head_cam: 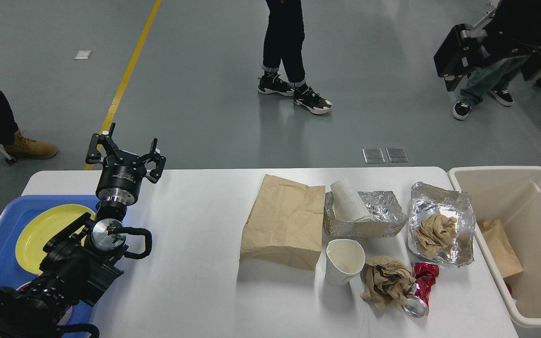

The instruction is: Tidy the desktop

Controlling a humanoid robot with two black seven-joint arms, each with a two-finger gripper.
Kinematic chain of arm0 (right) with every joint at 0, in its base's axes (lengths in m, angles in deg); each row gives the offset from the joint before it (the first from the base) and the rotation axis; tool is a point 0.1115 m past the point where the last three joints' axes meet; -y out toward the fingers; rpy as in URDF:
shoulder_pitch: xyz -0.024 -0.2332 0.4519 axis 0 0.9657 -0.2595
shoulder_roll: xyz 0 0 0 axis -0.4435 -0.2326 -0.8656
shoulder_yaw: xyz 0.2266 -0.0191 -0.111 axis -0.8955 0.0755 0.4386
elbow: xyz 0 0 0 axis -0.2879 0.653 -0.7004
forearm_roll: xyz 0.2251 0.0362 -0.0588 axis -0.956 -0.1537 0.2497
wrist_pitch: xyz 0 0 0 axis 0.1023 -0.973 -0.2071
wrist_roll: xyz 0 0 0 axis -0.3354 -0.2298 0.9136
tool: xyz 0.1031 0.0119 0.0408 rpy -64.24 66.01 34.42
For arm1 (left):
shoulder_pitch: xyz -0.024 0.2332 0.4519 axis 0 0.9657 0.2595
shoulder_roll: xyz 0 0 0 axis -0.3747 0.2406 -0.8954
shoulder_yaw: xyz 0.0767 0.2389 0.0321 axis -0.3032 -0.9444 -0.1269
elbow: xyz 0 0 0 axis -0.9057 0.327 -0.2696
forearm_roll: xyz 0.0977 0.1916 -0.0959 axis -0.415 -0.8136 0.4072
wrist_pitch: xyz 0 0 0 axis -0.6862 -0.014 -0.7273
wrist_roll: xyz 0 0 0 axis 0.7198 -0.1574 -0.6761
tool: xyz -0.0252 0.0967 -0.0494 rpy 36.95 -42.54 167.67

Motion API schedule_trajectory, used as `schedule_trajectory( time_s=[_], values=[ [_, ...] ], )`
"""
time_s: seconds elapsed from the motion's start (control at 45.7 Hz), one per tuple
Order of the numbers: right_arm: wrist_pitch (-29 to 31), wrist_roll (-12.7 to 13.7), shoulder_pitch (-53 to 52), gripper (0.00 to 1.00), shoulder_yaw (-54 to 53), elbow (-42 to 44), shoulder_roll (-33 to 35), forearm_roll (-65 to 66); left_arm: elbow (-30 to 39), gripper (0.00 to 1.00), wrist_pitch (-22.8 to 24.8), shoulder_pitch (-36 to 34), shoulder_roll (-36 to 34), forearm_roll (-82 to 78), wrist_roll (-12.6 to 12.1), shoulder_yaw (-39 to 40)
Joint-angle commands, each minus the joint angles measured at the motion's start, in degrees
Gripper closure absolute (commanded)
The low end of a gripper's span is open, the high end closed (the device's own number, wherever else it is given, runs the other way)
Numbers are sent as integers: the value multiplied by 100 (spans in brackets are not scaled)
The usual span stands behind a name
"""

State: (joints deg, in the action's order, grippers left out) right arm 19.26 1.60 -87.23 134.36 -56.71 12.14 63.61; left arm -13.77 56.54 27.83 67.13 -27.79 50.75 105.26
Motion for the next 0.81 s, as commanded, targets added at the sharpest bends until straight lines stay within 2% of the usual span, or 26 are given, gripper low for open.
schedule_trajectory(
  time_s=[0.0,0.35,0.525,0.679,0.788],
  values=[
    [0,12,105,0,55,40,31,17,0,4,0,0,0,0,0,0],
    [0,12,325,0,81,40,426,70,0,4,0,0,0,0,0,0],
    [0,12,360,0,-24,-1022,523,61,0,4,0,0,0,0,0,0],
    [-2052,12,693,0,-217,-2016,339,35,0,4,0,0,0,0,0,0],
    [-2722,12,1168,0,-507,-2166,181,8,0,4,0,0,0,0,0,0]
  ],
)
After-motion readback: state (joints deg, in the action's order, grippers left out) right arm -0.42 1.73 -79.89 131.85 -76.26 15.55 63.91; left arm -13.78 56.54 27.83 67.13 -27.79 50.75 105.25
